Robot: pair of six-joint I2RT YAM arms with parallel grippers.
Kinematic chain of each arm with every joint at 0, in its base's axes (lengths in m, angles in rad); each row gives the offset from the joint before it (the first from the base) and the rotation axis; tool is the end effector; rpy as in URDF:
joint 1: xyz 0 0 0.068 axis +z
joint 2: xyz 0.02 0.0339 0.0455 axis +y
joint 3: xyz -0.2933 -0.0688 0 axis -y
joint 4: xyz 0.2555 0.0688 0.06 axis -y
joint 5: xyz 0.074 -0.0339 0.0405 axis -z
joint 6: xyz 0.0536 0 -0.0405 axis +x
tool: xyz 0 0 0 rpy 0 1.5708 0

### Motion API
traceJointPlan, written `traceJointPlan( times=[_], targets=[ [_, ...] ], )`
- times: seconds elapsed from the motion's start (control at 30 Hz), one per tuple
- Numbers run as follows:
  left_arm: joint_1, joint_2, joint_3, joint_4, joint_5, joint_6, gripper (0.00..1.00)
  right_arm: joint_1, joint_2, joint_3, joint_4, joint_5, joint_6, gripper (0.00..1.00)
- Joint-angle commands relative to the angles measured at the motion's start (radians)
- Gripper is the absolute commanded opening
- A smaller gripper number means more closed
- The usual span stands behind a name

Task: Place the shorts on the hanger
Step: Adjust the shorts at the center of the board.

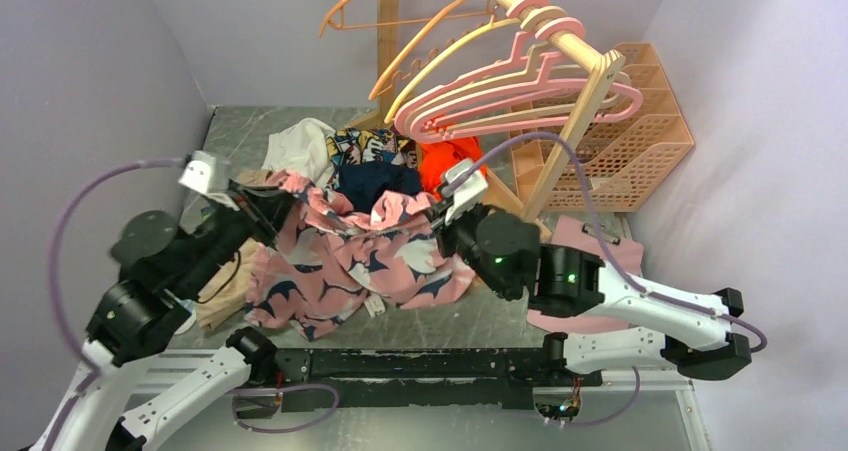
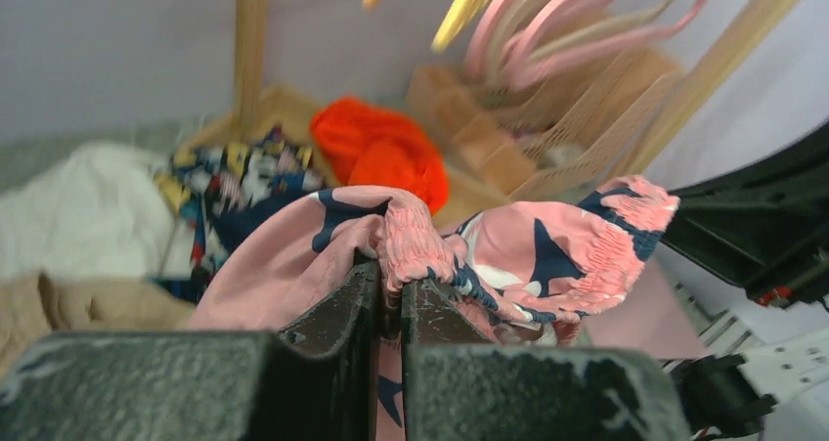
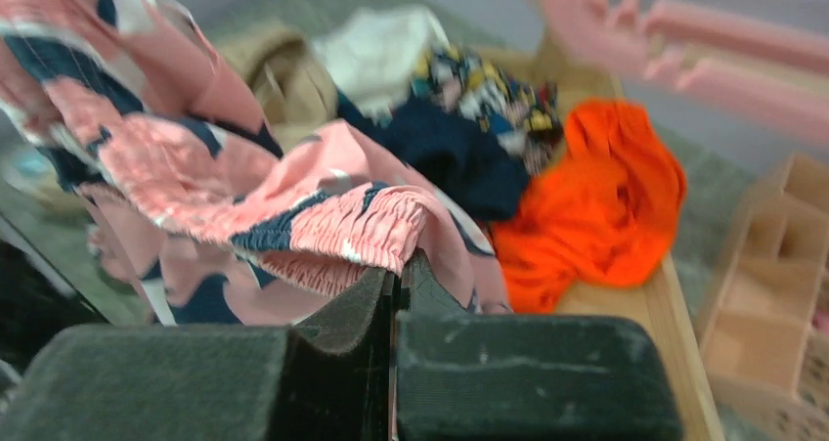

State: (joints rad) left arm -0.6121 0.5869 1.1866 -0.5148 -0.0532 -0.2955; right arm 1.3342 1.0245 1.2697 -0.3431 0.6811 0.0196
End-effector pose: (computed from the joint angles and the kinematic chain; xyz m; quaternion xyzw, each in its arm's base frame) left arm 0.0670 -0.0436 0.4805 0.0873 0.6709 -0.3066 0.6696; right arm 0.0834 0.2021 0.4730 -0.2491 0.6899 0.2037 0.6485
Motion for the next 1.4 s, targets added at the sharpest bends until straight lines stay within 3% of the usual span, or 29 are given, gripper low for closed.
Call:
traceJointPlan(
  times=[0.0, 0.2, 0.3, 0.43, 0.7, 0.9, 1.1, 1.2, 1.27, 1.37],
  targets=[
    [0.004, -0.004, -0.075, -0.012, -0.126, -0.057, 0.07, -0.014, -0.036, -0.082, -0.01, 0.132, 0.113, 0.0],
    [0.005, 0.177, 0.156, 0.034, -0.258, 0.14, 0.07, -0.119, 0.088, 0.078, 0.008, 0.094, 0.033, 0.0],
    [0.003, 0.232, 0.211, 0.033, -0.269, 0.142, 0.07, -0.134, 0.1, 0.068, 0.053, 0.078, 0.029, 0.0],
    [0.003, 0.16, -0.004, 0.093, -0.233, 0.04, 0.07, -0.144, 0.075, -0.081, 0.048, 0.088, 0.114, 0.0],
    [0.004, 0.04, -0.441, 0.043, -0.22, -0.287, 0.07, -0.15, -0.006, -0.346, -0.023, 0.05, 0.331, 0.0],
    [0.003, 0.11, -0.545, 0.058, -0.277, -0.365, 0.07, -0.179, 0.08, -0.401, -0.05, 0.044, 0.455, 0.0],
    [0.005, 0.232, -0.523, 0.066, -0.268, -0.344, 0.07, -0.195, 0.142, -0.402, -0.076, 0.011, 0.483, 0.01],
    [0.005, 0.265, -0.502, 0.05, -0.243, -0.331, 0.16, -0.195, 0.084, -0.402, -0.062, -0.078, 0.414, 0.22],
    [0.003, 0.263, -0.5, 0.047, -0.23, -0.329, 0.32, -0.194, 0.04, -0.399, -0.051, -0.163, 0.353, 0.42],
    [0.004, 0.251, -0.5, 0.054, -0.212, -0.326, 0.49, -0.194, -0.003, -0.358, -0.088, -0.252, 0.287, 0.57]
  ],
)
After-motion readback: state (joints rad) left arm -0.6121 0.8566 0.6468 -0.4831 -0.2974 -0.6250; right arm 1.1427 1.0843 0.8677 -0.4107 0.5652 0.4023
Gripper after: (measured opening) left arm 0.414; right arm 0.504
